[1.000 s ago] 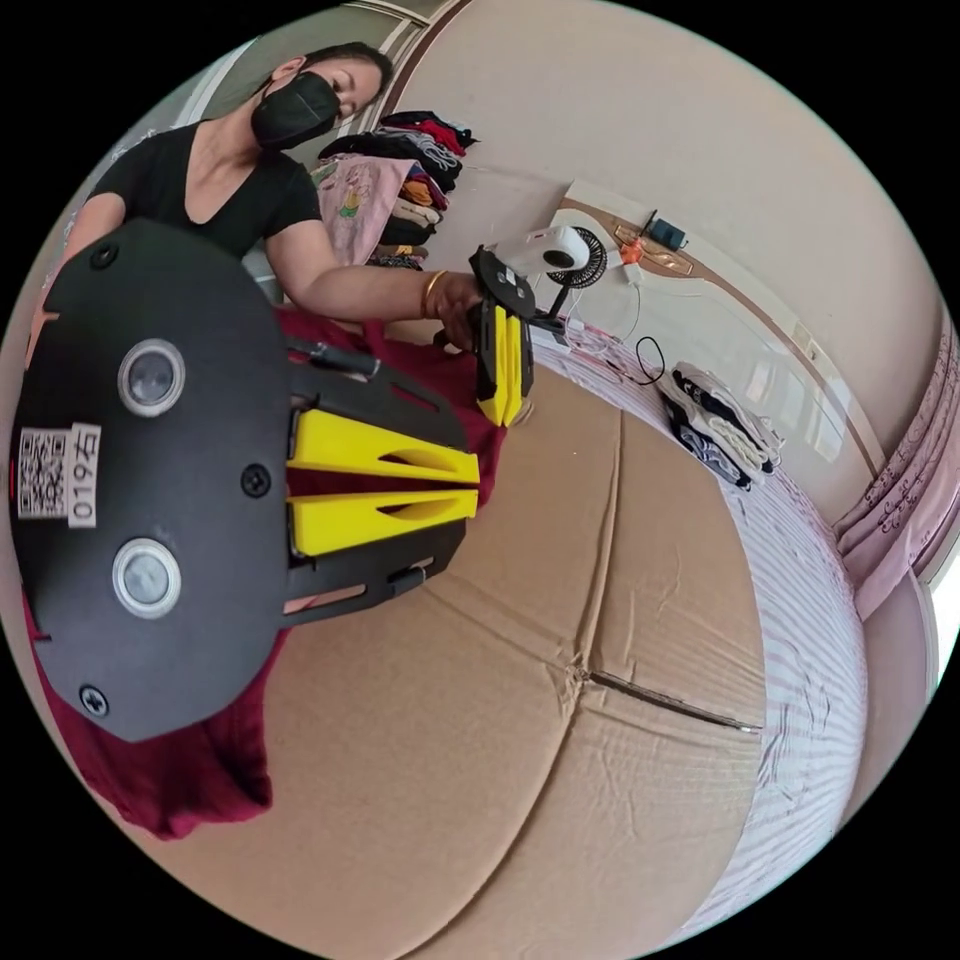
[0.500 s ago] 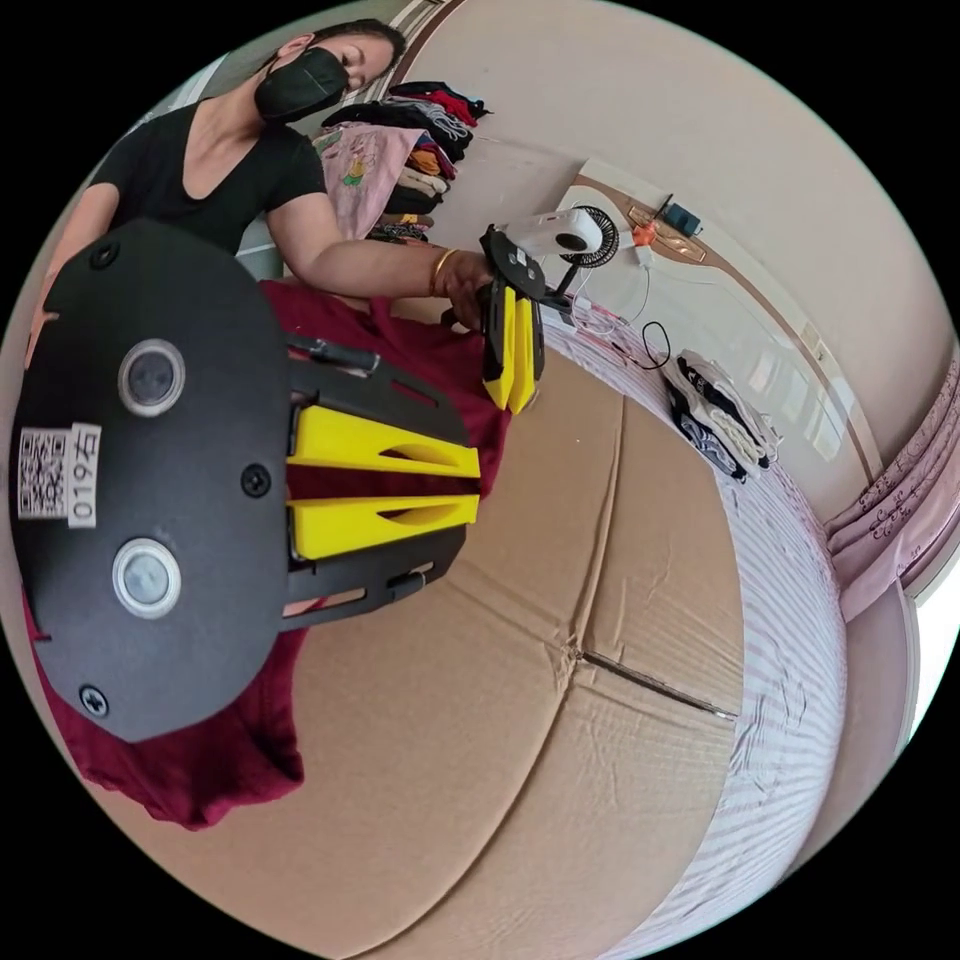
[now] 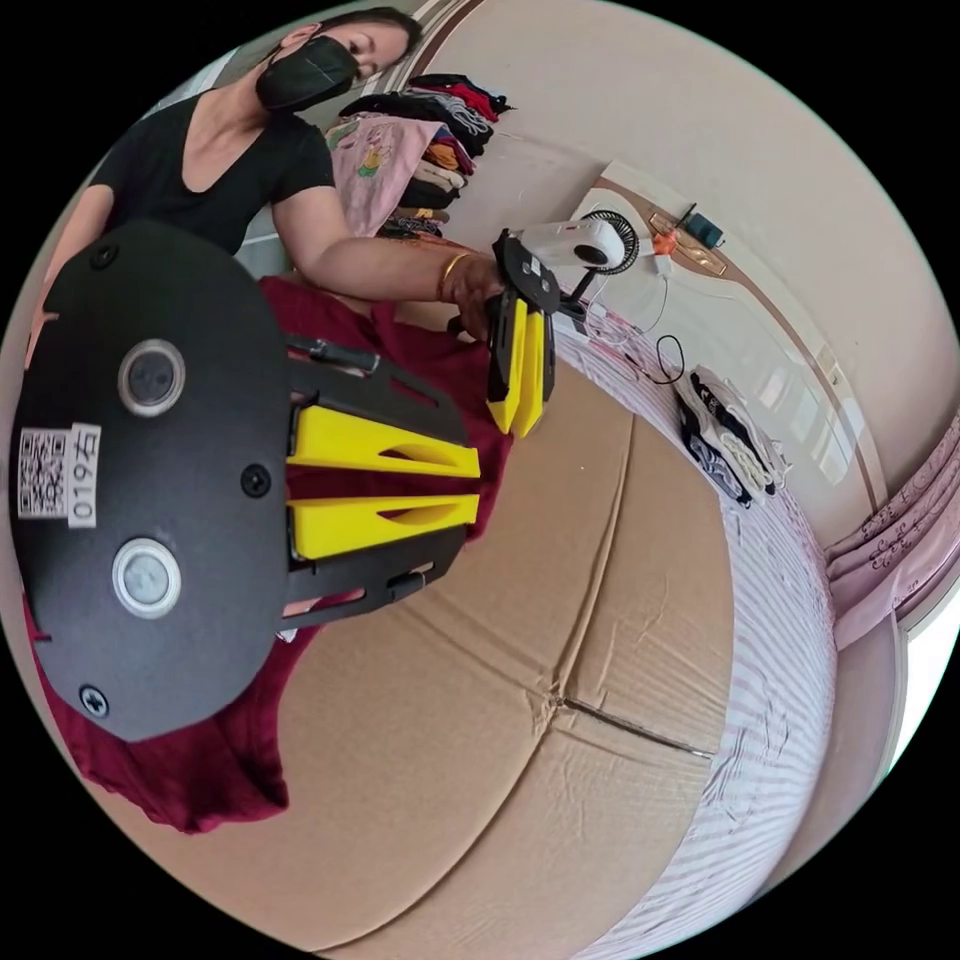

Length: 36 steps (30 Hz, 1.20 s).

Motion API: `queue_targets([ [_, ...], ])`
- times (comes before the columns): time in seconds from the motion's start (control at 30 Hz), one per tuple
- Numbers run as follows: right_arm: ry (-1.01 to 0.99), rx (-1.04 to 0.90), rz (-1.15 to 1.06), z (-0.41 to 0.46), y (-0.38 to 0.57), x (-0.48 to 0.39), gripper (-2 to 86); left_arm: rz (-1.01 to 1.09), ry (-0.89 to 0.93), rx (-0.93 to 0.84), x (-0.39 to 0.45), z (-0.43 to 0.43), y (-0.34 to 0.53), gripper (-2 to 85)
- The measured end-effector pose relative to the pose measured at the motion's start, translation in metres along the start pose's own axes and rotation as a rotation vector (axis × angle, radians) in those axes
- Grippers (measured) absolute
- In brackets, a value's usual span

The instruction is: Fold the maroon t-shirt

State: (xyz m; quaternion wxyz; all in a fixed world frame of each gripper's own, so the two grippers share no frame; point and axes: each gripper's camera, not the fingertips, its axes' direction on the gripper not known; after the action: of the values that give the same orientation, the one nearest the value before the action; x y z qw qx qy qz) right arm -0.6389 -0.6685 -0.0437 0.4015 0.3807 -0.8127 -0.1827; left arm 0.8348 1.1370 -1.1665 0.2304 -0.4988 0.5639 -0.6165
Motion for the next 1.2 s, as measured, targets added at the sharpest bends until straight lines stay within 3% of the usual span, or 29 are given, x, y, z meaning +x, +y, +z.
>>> queue_targets([
  [0.23,0.011,-0.007,0.015,0.04,0.065,0.005,0.5,-0.01,0.001,0.004,0.007,-0.016,0.017,1.4],
  [0.4,-0.032,0.144,-0.074,0.038,0.129,-0.026,0.0,-0.046,0.023,0.06,0.005,-0.041,0.038,1.2],
  [0.6,0.077,0.248,-0.292,0.045,0.259,-0.111,-0.6,-0.08,-0.011,0.177,0.009,-0.072,0.066,1.0],
  [0.77,0.35,0.383,-0.378,0.066,0.414,-0.181,-0.6,-0.071,-0.054,0.261,0.027,-0.095,0.083,1.2],
  [0.97,0.382,0.383,-0.331,0.131,0.538,-0.205,-0.6,-0.042,-0.107,0.35,0.063,-0.131,0.101,1.2],
  [1.2,0.37,0.406,-0.368,0.204,0.611,-0.222,-0.7,-0.075,-0.216,0.477,0.123,-0.177,0.122,1.0],
])
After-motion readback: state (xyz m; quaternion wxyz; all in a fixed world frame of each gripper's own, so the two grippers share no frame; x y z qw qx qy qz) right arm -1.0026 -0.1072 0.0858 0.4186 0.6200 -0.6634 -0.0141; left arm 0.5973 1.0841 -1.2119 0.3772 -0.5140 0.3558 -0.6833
